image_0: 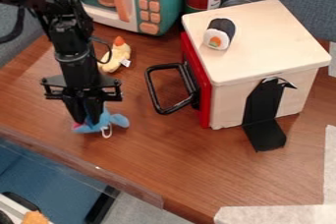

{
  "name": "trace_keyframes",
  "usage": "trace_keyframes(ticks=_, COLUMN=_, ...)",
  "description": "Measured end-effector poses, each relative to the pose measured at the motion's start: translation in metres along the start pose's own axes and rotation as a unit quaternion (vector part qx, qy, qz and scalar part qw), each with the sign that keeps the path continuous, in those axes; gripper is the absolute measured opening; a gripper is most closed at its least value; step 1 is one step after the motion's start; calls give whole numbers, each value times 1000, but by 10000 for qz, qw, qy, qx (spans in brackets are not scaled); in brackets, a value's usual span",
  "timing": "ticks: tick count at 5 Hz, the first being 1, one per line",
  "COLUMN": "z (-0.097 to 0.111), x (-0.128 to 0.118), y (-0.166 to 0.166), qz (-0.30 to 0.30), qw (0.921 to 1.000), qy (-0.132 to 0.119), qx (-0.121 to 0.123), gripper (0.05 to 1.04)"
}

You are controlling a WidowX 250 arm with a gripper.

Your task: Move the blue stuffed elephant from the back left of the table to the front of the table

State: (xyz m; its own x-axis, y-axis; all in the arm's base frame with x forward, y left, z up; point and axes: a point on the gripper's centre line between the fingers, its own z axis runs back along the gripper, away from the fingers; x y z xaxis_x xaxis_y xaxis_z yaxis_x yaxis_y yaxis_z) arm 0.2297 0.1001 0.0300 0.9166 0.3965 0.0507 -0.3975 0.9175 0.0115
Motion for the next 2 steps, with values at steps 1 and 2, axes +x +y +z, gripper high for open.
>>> trace_keyframes(ticks=1, z=24, x=-1, y=-5, qz=-30, qw=9989, qy=-444, qx=-132, gripper=656)
trace_keyframes(ticks=2, z=48, x=2, y=-14, qz=-496, qw=9935, qy=-942, qx=-399, gripper=945)
